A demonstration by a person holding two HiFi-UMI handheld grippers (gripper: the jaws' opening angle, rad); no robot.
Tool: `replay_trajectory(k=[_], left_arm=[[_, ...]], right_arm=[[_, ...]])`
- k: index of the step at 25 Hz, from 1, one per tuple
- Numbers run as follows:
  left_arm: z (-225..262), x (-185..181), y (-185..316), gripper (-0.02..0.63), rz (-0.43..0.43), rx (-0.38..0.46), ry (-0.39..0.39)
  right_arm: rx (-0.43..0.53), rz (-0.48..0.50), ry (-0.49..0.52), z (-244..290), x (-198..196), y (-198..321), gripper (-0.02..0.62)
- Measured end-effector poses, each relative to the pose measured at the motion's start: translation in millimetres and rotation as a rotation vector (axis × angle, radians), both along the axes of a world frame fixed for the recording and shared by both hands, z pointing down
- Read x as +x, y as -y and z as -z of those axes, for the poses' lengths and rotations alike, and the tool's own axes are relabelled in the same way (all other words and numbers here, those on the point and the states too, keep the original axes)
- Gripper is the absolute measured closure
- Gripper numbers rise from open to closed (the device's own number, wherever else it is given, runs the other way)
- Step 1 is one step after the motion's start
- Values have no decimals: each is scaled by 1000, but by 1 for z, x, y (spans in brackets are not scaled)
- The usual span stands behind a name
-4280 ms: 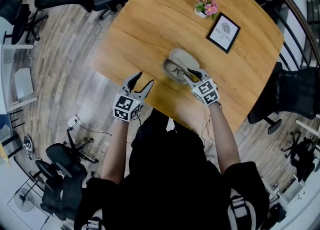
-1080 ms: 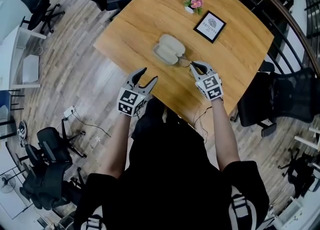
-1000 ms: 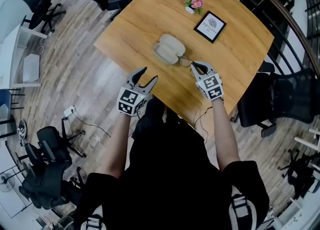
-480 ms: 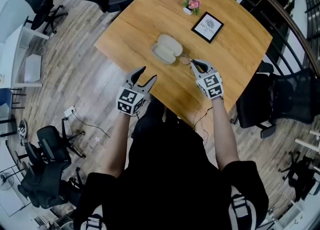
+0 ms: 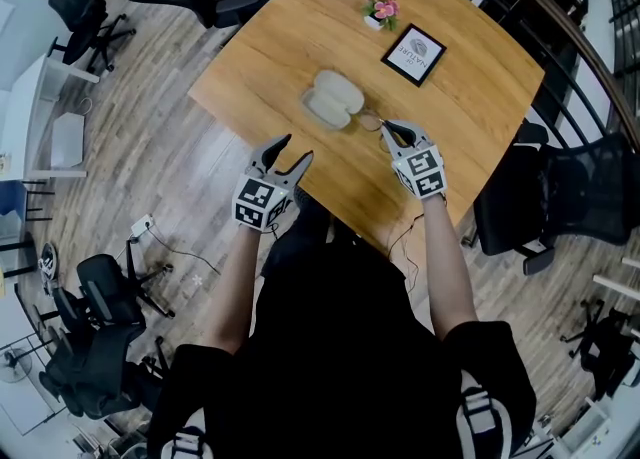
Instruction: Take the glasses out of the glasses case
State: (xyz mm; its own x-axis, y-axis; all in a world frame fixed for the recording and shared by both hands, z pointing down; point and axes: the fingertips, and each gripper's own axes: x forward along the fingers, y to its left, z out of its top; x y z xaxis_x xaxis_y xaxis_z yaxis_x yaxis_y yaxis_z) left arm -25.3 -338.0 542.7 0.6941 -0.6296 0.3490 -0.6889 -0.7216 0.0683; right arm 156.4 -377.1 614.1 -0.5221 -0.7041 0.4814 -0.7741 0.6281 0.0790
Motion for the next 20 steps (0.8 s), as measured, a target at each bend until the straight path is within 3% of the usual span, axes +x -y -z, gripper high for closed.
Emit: replay_trajectory(k=[20], left_arm=[[0,-20,21,360,19,-5,-1]], right_arm=[[-20,11,8,-8,-20,13,574]])
